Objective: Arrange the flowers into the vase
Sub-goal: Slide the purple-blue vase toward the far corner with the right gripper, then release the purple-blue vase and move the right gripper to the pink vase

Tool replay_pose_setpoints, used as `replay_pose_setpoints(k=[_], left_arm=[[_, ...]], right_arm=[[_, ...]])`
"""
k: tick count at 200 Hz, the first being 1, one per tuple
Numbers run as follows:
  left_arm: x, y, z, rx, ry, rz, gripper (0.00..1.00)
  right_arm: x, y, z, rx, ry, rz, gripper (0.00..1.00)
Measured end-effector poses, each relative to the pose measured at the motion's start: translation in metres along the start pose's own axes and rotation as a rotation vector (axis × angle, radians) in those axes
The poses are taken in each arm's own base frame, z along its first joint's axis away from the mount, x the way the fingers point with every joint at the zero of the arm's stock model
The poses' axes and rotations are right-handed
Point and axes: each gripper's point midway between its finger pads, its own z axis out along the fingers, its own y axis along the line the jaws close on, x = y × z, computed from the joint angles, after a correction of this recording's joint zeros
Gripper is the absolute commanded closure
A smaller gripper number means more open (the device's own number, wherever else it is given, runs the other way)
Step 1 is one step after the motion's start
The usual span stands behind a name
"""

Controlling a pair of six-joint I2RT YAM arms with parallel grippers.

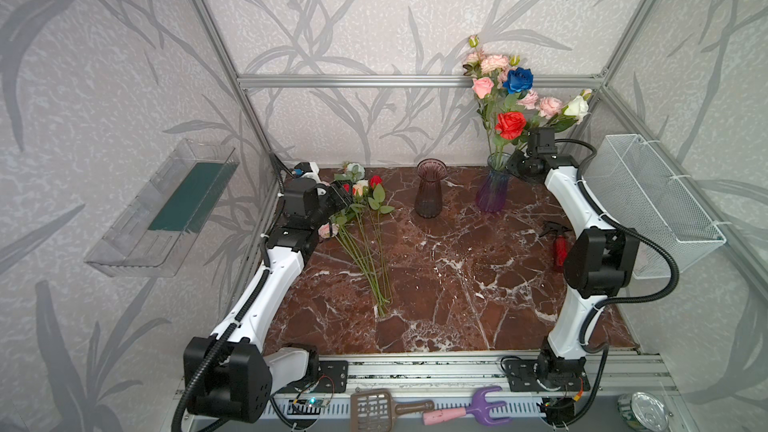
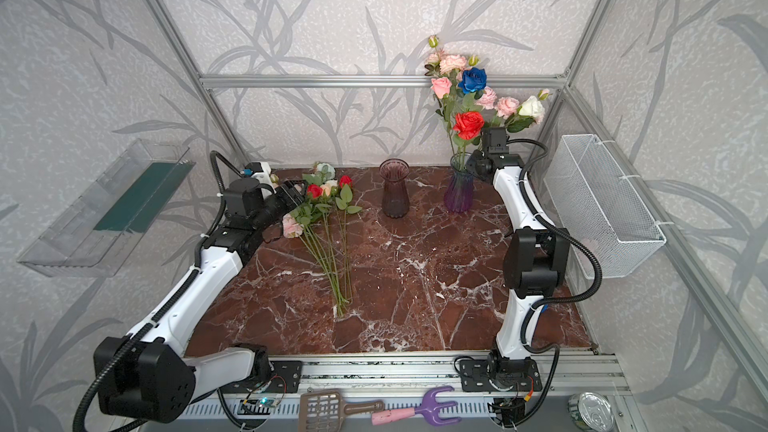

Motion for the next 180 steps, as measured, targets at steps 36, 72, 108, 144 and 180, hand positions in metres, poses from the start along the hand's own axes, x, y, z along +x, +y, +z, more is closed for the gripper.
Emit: replay_pose_setpoints(k=[36,72,108,144,180], left_arm=[[0.001,-0.001,0.000,0.009,0.003,-0.007,0.42],[0.000,-0.002,0.000,0.017,0.002,-0.014,0.42],[-0.001,-0.003,0.000,0.033,-0.001,-0.021,0.42],[0.002,-0.015,0.005,0.104,0.021,-0.038,0.42],[0.008,-0.017,0.010,0.134,0.045,-0.056,0.43]], right_arm=[[-0.001,-0.001,0.000,-0.008,0.004,0.010,0.64],[0.001,-0.001,-0.004,-0.009,0.011,0.011,0.54],[-0.003,0.003,-0.027,-0.028,-0.005,0.006,0.46],[-0.012,0.011,-0.062,-0.069,-0.048,-0.008,0.45],[0.007,0.000,-0.085,-0.081,-0.049,-0.008,0.45]])
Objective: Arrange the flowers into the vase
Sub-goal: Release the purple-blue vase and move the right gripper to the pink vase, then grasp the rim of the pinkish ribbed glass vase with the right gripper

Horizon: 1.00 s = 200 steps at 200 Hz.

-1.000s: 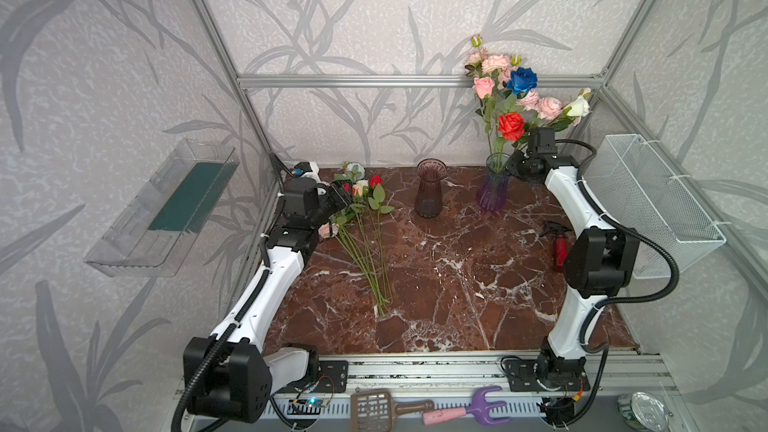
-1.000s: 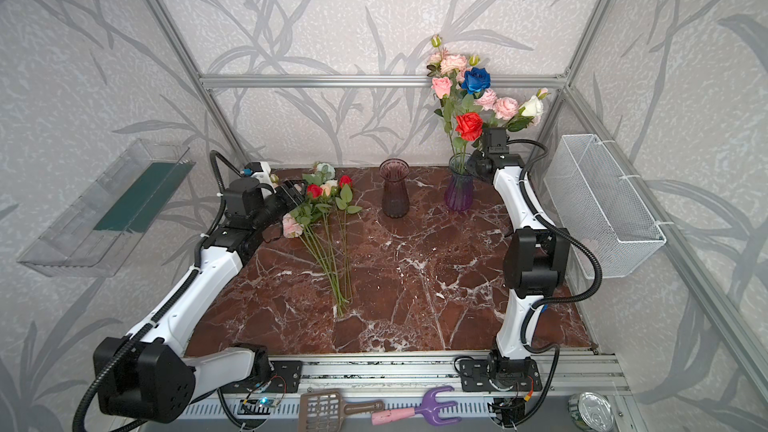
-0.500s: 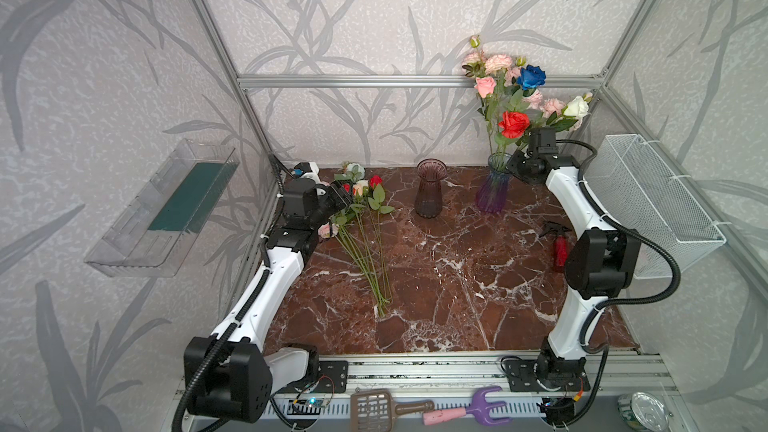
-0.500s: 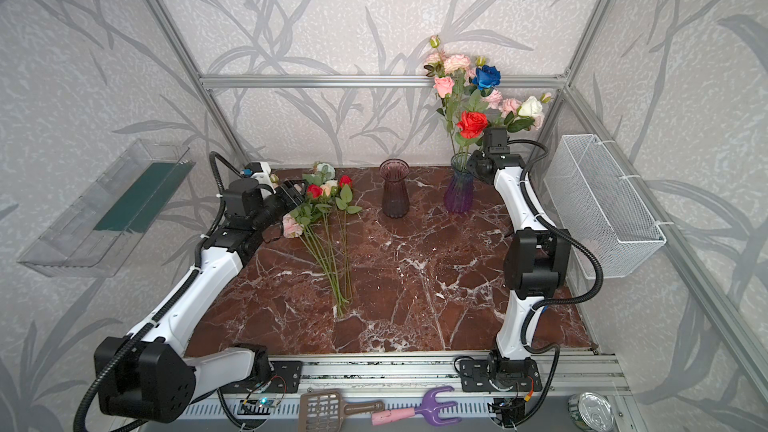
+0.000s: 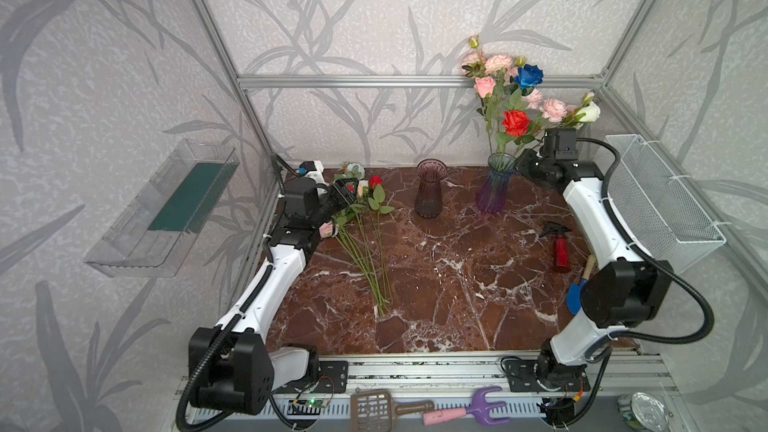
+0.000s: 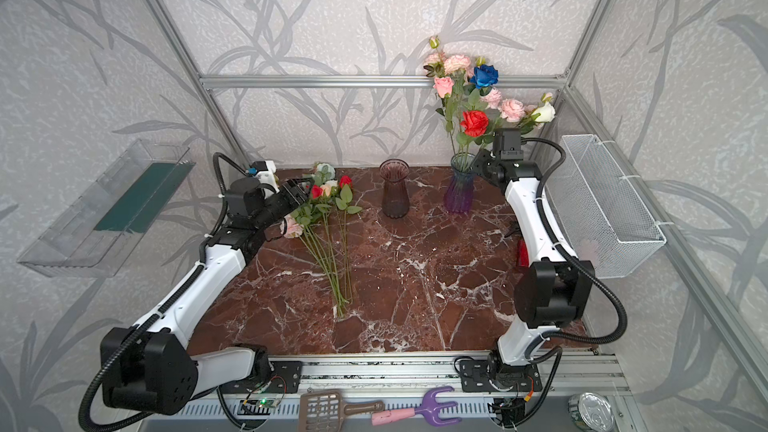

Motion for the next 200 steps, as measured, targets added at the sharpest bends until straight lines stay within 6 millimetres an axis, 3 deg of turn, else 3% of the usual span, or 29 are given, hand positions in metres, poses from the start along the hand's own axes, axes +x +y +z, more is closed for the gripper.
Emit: replay_pose_setpoints(k=[33,52,66,95,117,153,200], left_arm=[[0.001,-0.002,0.003,0.018,0.006,-0.015,0.43],[0.003,-0.002,0.007,0.029,0.018,-0.030,0.45],[0.006,0.000,0.011,0.036,0.033,-0.042,0.45],[0.019,0.004,0.023,0.059,0.091,-0.090,0.46],[0.034,0.006,0.035,0.078,0.150,-0.132,0.46],[0.049,0.001,0.041,0.109,0.208,-0.164,0.46],[0.051,-0.005,0.041,0.130,0.218,-0.168,0.47]], right_arm=[[0.037,-0.020,-0.028,0.001,0.021,0.012,0.45],[0.044,-0.015,-0.049,-0.027,-0.003,0.003,0.45],[0.051,0.002,-0.065,-0.071,-0.025,-0.030,0.45],[0.082,0.063,-0.084,-0.203,-0.007,-0.143,0.45],[0.099,0.104,-0.071,-0.251,0.046,-0.211,0.45],[0.094,0.149,-0.026,-0.250,0.094,-0.247,0.44],[0.110,0.167,0.021,-0.177,0.134,-0.302,0.44]])
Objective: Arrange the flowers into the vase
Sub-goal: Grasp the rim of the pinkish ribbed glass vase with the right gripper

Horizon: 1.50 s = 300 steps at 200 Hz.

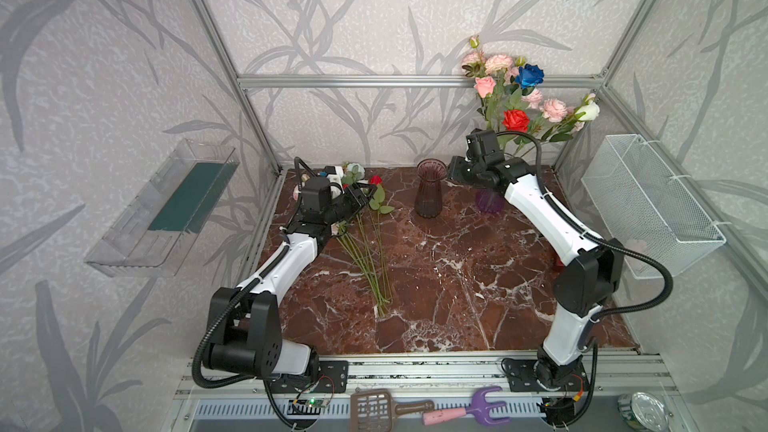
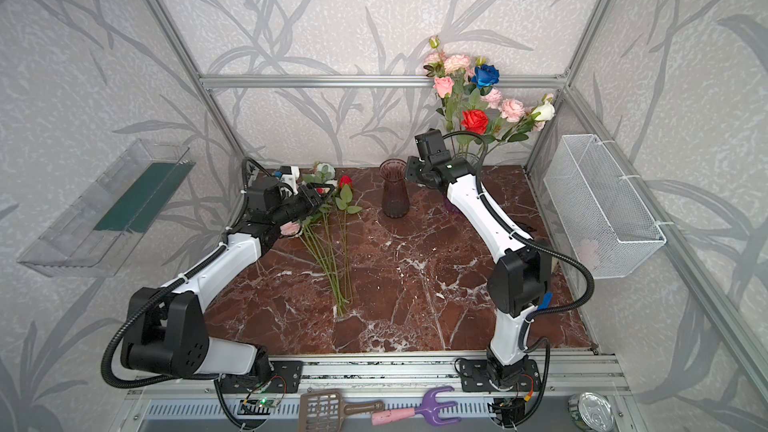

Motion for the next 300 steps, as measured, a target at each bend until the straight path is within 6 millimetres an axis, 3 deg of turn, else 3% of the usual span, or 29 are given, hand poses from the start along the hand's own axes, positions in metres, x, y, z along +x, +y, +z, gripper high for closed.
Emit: replay_pose_setpoints(k=[24,67,110,145,222,261,300], left_arm=[[-0.001,-0.001,0.000,0.004,-0.003,-0.001,0.47],[-0.002,-0.003,0.000,0.009,-0.007,-0.004,0.47],[-0.002,-0.003,0.000,0.010,-0.007,-0.008,0.47],[-0.003,-0.005,-0.002,0.014,-0.011,-0.005,0.47],[-0.003,-0.006,-0.002,0.016,-0.013,-0.003,0.47],[-0.003,-0.006,-0.002,0.016,-0.013,-0.004,0.47],[-0.003,-0.006,-0.002,0.015,-0.013,-0.002,0.48]], right_arm=[[0.000,0.008,0.015,0.019,0.014,-0.013,0.45],[-0.020,0.019,0.050,0.034,0.008,-0.011,0.48],[-0.014,0.015,0.075,0.075,0.062,-0.015,0.51],[-0.003,0.006,0.080,0.105,0.105,-0.017,0.56],[0.002,0.001,0.083,0.101,0.133,0.006,0.87],[0.002,0.007,0.085,0.049,0.135,0.053,0.98],[0.005,0.011,0.081,0.012,0.147,0.085,1.00]])
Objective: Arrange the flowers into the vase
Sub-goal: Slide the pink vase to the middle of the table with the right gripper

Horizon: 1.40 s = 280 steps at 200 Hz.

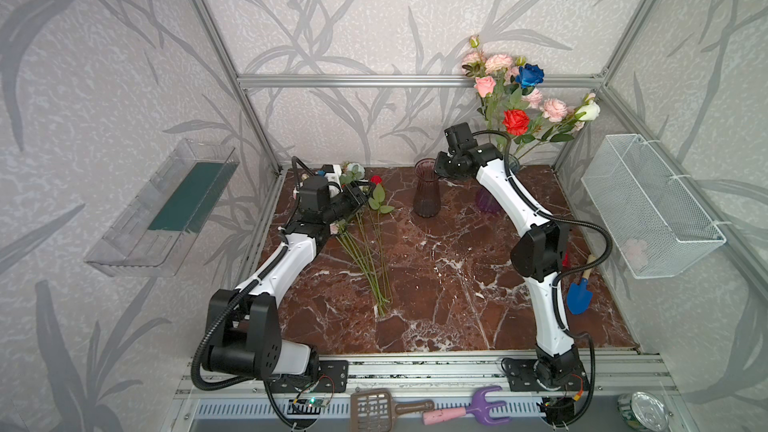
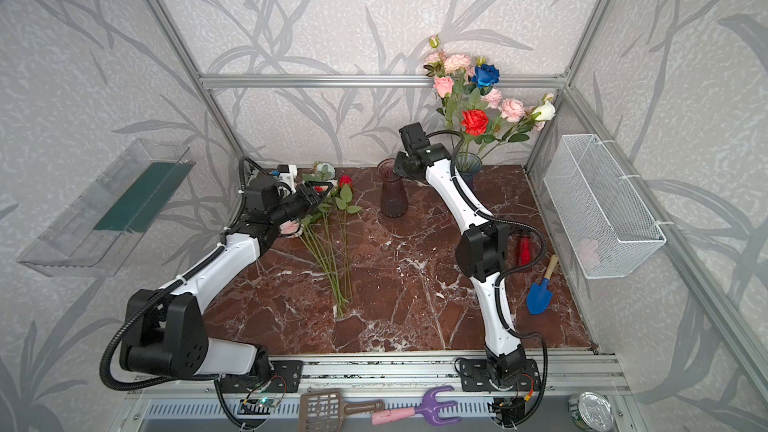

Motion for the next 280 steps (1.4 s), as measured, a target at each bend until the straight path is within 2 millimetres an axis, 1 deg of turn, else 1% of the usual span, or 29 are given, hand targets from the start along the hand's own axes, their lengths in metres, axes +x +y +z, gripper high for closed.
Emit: replay_pose_setpoints(k=[15,39,102,139,157,190,230,247,280], left_arm=[[0.000,0.000,0.000,-0.001,0.000,0.003,0.50],[-0.001,0.001,0.000,-0.001,-0.001,0.004,0.50],[-0.001,0.001,0.000,-0.003,-0.003,0.009,0.51],[0.000,0.002,0.000,-0.009,-0.001,0.022,0.51],[0.000,0.005,0.000,-0.024,0.001,0.025,0.52],[0.002,0.017,-0.001,-0.078,0.002,0.035,0.53],[0.003,0.025,-0.002,-0.126,0.004,0.045,0.54],[0.003,0.024,-0.002,-0.131,0.004,0.051,0.54],[0.004,0.024,-0.001,-0.136,0.002,0.061,0.55]], right_arm=[[0.004,0.002,-0.003,-0.025,0.009,0.001,1.00],[0.019,0.003,-0.017,-0.072,0.036,0.001,1.00],[0.076,-0.016,-0.065,-0.125,0.093,-0.003,1.00],[0.098,-0.026,-0.088,-0.135,0.103,-0.006,1.00],[0.109,-0.027,-0.096,-0.145,0.117,-0.002,1.00],[0.129,-0.027,-0.111,-0.162,0.145,-0.004,1.00],[0.151,-0.028,-0.135,-0.184,0.198,-0.007,1.00],[0.157,-0.027,-0.141,-0.188,0.216,-0.011,1.00],[0.168,-0.030,-0.142,-0.172,0.256,-0.014,0.99]])
